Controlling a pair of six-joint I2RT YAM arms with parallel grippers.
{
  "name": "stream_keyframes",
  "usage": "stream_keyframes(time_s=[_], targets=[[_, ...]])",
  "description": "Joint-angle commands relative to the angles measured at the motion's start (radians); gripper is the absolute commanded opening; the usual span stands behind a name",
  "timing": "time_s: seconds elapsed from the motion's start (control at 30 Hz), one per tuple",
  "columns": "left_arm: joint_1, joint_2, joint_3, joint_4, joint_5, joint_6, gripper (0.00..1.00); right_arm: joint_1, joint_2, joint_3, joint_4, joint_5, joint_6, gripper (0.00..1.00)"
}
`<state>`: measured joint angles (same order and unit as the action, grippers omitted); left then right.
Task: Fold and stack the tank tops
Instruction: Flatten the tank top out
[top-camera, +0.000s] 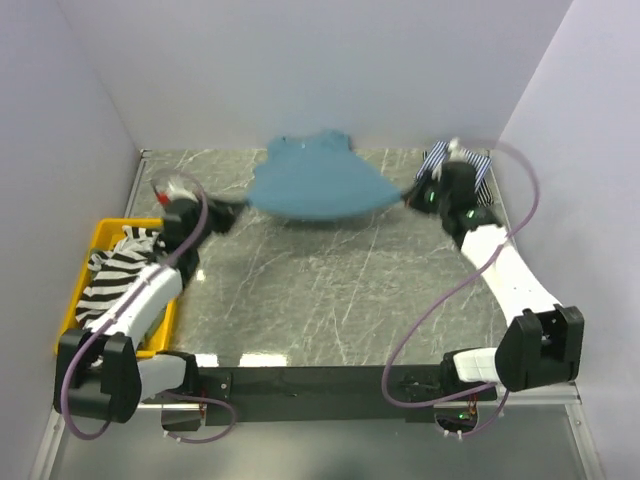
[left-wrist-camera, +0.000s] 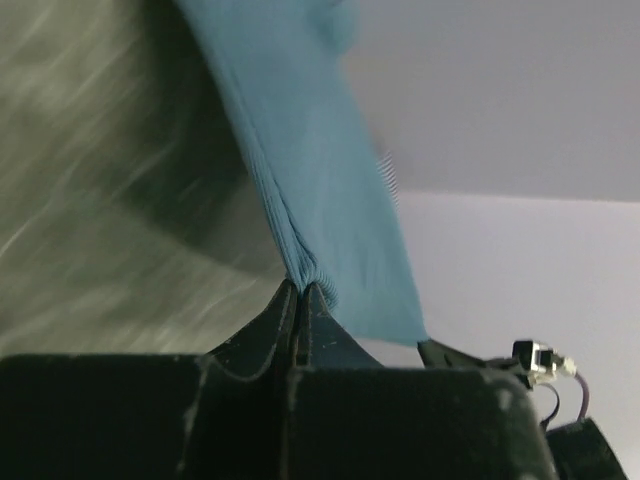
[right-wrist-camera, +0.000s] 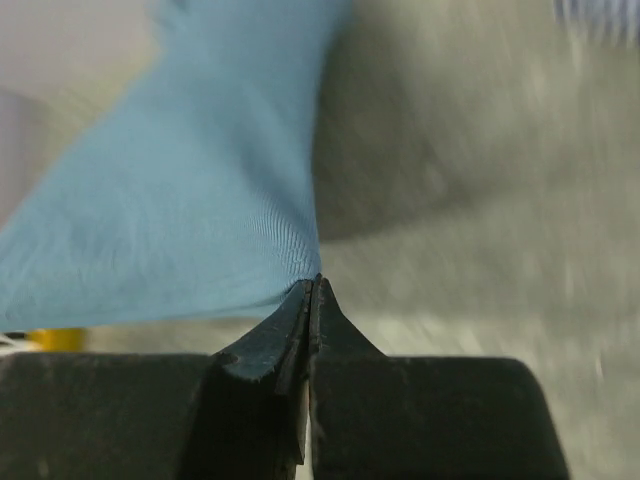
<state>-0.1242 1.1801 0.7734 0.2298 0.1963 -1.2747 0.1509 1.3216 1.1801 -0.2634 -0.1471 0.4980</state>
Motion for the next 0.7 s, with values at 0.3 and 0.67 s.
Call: stream_keyframes(time_s=[0.3,0.67], targets=[[-0.180,-0.224,-0.608,0.061,-0.098,-0.143,0.01,0.021,-0.137,-0.644,0.131,0.072,0.080,0.00],[-0.210,-0.579,-0.658,-0.318,-0.095,-0.184,0.09,0.019,-0.393,-0.755,0.021,0.096,0.152,0.28]])
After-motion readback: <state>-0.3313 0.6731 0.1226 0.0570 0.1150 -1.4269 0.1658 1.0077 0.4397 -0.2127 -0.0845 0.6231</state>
